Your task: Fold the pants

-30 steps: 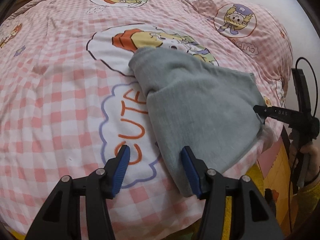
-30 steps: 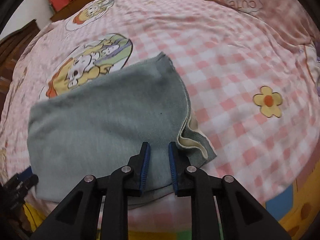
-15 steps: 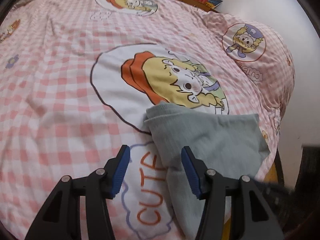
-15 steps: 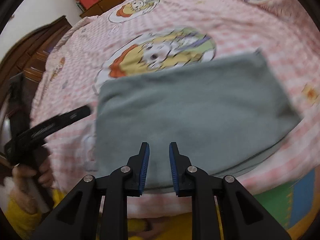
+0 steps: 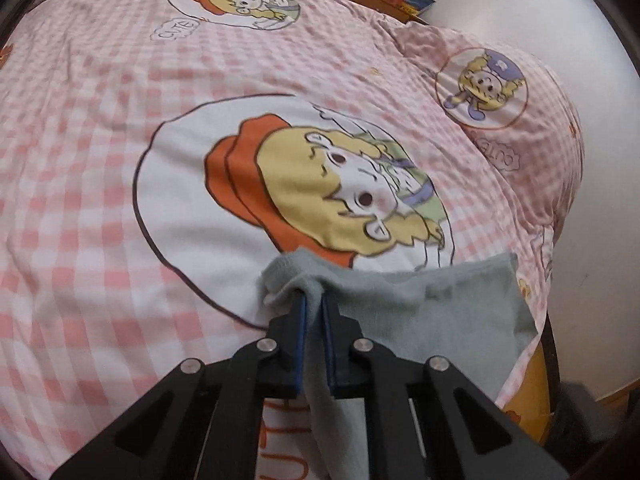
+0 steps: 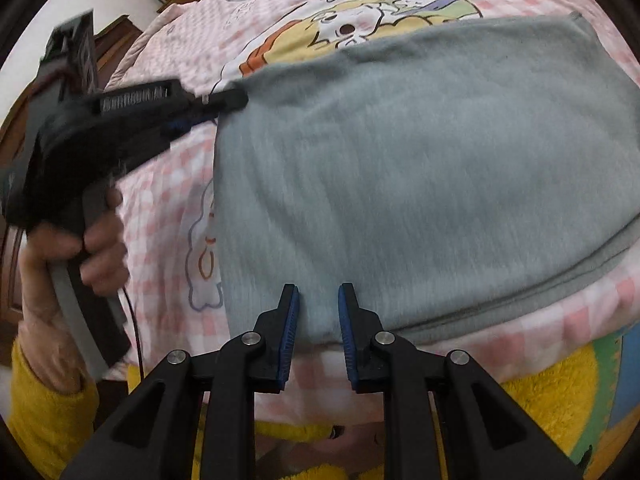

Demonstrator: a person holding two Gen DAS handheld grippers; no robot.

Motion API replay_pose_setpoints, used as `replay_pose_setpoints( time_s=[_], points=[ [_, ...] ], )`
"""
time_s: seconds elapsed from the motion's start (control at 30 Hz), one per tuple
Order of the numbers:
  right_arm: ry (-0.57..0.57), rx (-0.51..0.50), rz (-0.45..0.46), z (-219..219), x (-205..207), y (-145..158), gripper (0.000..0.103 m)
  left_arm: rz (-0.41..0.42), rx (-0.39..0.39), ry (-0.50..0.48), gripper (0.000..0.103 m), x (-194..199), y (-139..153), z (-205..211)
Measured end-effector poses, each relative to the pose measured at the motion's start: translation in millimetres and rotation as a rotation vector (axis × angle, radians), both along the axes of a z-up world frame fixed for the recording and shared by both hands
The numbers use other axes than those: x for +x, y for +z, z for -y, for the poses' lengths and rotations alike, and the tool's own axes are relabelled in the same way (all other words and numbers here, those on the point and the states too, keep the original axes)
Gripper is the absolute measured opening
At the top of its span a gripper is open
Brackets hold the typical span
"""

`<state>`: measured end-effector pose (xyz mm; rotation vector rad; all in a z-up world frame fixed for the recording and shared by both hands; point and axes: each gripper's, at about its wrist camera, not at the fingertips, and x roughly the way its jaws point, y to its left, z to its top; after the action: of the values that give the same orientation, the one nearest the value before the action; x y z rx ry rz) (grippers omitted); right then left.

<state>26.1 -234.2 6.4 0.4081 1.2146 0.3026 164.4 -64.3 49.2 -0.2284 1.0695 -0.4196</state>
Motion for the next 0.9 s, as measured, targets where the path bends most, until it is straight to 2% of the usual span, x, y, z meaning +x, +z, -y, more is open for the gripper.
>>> replay_pose_setpoints(
  time_s=[0.03,0.1,0.17,0.27,0.33,0.43,0.47,0.6,0.67,0.7,0.73,0.83,0.9],
  points=[
    [0.008,-0.004,0.002,-1,-1,0,0.021,0.002,0.001,0.008,0.006,2,0,-2],
    [0.023,-0.019,0.001,-3,-4,0,0.021,0.028,0.052,0.040,0.001,5,1,-8],
    [0.037,-0.031,0.004,-3,-3,0,0.021,0.043,0.086,0.052,0.001,5,5,-14],
    [0.059,-0.031,0.035,-4,-1,11,0.021,0.039,0.042,0.038,0.001,0,16,-22],
    [0.058,-0.034,0.081,-1,6,23,0.021,0.065,0.013,0.021,0.002,-6,26,-22],
    [0.007,-0.078,0.110,10,21,32,0.021,0.100,-0.031,-0.045,0.003,-14,40,-5],
    [-0.011,-0.074,0.102,15,26,31,0.021,0.098,-0.039,-0.073,0.007,-15,40,3],
    [-0.022,-0.078,0.062,18,32,12,0.021,0.043,-0.027,-0.132,0.015,-9,17,30],
    [-0.013,-0.075,0.063,20,22,6,0.021,0.001,0.027,-0.119,0.015,-2,-6,35],
    [-0.012,-0.069,0.066,20,17,4,0.021,-0.007,0.088,-0.100,0.010,4,-21,34],
    [-0.004,-0.065,0.063,21,12,3,0.021,-0.015,0.109,-0.095,0.004,7,-29,32],
    [0.032,-0.063,0.069,25,3,7,0.021,-0.052,0.026,-0.058,0.003,11,-33,20],
    [0.028,-0.053,0.088,33,-3,17,0.021,-0.060,0.010,-0.047,0.003,10,-28,16]
  ],
)
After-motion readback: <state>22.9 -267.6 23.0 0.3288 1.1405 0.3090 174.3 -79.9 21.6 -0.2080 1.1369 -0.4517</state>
